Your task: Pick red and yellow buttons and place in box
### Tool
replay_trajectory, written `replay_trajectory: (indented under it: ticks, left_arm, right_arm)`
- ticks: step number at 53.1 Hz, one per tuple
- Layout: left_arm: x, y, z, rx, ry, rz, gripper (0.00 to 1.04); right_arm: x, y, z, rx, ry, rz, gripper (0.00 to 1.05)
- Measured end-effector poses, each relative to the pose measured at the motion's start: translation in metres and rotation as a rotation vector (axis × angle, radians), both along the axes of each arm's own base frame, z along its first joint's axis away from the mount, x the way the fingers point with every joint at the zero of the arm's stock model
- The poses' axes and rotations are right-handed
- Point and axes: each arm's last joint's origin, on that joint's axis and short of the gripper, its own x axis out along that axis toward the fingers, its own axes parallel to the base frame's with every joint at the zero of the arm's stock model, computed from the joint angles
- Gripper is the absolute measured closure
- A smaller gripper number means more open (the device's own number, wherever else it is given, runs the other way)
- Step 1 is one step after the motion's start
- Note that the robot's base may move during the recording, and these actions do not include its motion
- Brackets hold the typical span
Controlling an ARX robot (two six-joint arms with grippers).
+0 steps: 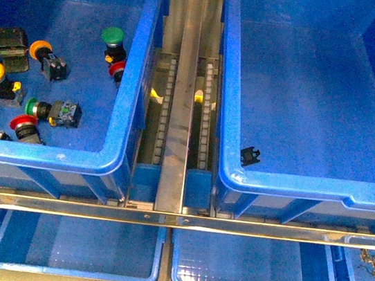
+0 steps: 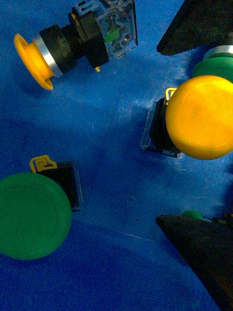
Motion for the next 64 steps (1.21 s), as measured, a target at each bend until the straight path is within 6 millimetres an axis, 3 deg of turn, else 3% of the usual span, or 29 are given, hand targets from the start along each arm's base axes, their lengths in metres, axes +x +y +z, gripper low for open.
replay_trajectory:
  ticks: [8,13,21,32,50,64]
  left_arm:
    - [0.001,0.001,-0.004,-0.014,0.017,-0.008,0.08]
    - [0.002,0.001,-0.006,-0.018,0.023,-0.009,0.15]
    - [0.003,0.003,-0.007,-0.025,0.021,-0.011,0.43]
    - [0.005,0.004,-0.006,-0.028,0.017,-0.011,0.7]
    - [-0.001,0.007,0.006,-0.175,-0.004,0.017,0.71]
    - [-0.02,0.02,0.064,-0.462,-0.092,0.106,0.71]
  right_arm:
    - [0.0,0.0,0.0,0.0,0.0,0.0,0.07]
    - [0.0,0.0,0.0,0.0,0.0,0.0,0.07]
    - [0.0,0.0,0.0,0.0,0.0,0.0,0.07]
    - [0.0,0.0,0.0,0.0,0.0,0.0,0.07]
    - [0.0,0.0,0.0,0.0,0.0,0.0,0.07]
    - [0.0,0.0,0.0,0.0,0.0,0.0,0.07]
